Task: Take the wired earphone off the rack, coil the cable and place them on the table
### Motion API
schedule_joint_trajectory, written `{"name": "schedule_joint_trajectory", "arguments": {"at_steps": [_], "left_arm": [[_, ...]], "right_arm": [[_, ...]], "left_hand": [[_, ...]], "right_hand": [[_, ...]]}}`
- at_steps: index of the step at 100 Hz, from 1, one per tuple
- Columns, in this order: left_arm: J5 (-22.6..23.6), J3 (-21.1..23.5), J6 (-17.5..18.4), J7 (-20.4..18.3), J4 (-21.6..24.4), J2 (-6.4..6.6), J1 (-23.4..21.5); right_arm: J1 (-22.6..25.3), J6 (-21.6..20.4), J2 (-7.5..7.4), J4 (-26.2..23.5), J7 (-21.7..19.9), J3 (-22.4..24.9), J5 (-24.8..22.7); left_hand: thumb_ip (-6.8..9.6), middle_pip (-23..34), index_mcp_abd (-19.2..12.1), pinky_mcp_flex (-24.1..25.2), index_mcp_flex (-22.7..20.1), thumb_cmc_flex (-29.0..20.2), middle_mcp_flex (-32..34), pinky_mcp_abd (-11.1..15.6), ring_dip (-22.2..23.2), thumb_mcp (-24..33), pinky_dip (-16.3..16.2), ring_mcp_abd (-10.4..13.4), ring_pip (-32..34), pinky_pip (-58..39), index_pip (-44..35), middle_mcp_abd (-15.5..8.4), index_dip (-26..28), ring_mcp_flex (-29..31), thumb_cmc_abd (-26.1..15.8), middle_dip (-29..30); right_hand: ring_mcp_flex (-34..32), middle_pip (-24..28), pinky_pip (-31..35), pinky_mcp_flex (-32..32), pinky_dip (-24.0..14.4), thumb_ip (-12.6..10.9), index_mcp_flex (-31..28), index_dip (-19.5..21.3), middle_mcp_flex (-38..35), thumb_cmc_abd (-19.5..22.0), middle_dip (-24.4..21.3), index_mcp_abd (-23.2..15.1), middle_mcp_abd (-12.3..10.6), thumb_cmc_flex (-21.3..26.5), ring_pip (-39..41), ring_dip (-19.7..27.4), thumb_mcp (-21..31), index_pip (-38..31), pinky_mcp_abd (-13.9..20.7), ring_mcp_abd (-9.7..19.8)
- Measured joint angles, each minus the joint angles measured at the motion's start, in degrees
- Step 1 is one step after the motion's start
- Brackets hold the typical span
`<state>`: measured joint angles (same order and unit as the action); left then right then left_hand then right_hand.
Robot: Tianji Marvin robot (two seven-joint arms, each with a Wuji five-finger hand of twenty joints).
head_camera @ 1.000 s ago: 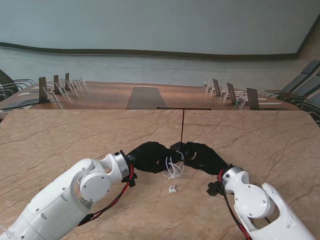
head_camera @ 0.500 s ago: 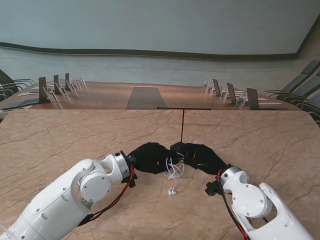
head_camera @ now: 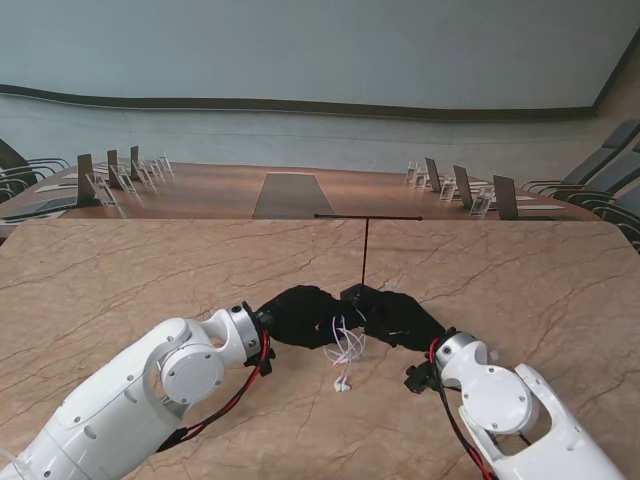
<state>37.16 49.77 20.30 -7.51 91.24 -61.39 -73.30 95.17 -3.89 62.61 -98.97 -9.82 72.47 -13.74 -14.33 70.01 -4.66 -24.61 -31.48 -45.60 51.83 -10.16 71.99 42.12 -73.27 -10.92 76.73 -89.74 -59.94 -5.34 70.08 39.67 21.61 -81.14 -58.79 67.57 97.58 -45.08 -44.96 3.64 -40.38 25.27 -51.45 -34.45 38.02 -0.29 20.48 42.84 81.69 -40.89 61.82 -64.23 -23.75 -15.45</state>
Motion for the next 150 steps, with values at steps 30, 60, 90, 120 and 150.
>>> {"name": "schedule_joint_trajectory", "arguments": {"at_steps": [30,60,90,120,150], "left_arm": [[0.0,-0.2,-0.3,1.9,-0.5,-0.29,0.0],[1.4,0.8,-0.5,2.8,-0.4,-0.56,-0.9],[2.5,1.7,-1.2,3.2,0.1,-0.46,-2.1],[3.7,2.5,-2.2,2.6,1.1,-0.26,-3.0],[6.1,3.3,-3.3,3.0,2.0,-0.10,-4.1]], "right_arm": [[0.0,2.0,-0.03,-1.0,-1.8,-1.0,1.8],[0.9,2.1,0.12,-1.7,-0.8,-0.4,1.5],[2.3,1.7,-0.96,-2.8,-6.7,3.0,0.5],[3.4,0.2,-1.33,-2.9,-7.3,5.1,-0.9],[4.4,0.1,-1.37,-2.9,-7.2,6.5,0.3]], "left_hand": [[0.00,0.0,0.0,0.0,0.0,0.0,0.0,0.0,0.0,-0.1,0.0,0.0,0.0,0.0,0.0,0.0,0.0,0.0,0.0,0.0],[0.10,0.0,-0.6,1.6,0.0,-1.7,-0.1,0.0,0.0,-3.5,0.6,0.0,-1.3,0.7,0.8,0.0,0.0,-1.1,-0.7,0.0],[0.13,-1.8,-2.6,6.5,0.0,-2.3,-4.3,0.3,-0.1,-5.9,1.5,0.2,-4.3,4.3,2.6,0.5,0.7,-5.4,-1.2,-1.3],[0.13,-4.6,-3.4,12.3,0.0,-2.3,-8.6,1.0,-0.1,-5.9,3.8,1.3,-8.0,9.0,3.9,0.8,2.1,-10.6,-1.2,-2.5],[0.05,-12.4,-5.5,22.8,-0.7,-1.5,-20.5,2.4,-0.1,-5.4,10.6,3.2,-14.8,16.0,6.2,2.1,3.8,-21.0,-1.2,-3.9]], "right_hand": [[-3.8,-1.7,0.1,-4.1,2.8,1.2,-1.6,-0.6,-2.7,-2.3,0.0,1.0,0.2,0.1,-2.1,1.4,2.7,0.0,-2.5,-0.7],[2.6,-5.3,-3.1,4.0,5.1,0.4,-0.3,-11.3,3.1,0.4,-3.4,2.9,3.5,1.8,-7.6,2.1,-3.0,0.7,-4.2,-3.6],[35.6,-8.0,-17.6,35.1,6.2,-0.1,27.2,-6.7,36.4,13.3,-10.2,0.8,0.5,-9.1,-17.4,3.6,-22.0,14.5,9.9,-1.5],[40.8,-13.5,-24.2,39.3,6.2,-3.1,34.2,-13.1,41.8,18.0,-14.8,-0.4,-2.9,-12.8,-22.9,4.9,-28.8,21.7,13.2,1.6],[41.3,-15.0,-25.0,39.9,6.2,-4.8,34.2,-13.1,41.8,18.6,-15.5,-0.5,-3.0,-12.7,-23.7,4.9,-30.7,18.9,13.2,1.6]]}}
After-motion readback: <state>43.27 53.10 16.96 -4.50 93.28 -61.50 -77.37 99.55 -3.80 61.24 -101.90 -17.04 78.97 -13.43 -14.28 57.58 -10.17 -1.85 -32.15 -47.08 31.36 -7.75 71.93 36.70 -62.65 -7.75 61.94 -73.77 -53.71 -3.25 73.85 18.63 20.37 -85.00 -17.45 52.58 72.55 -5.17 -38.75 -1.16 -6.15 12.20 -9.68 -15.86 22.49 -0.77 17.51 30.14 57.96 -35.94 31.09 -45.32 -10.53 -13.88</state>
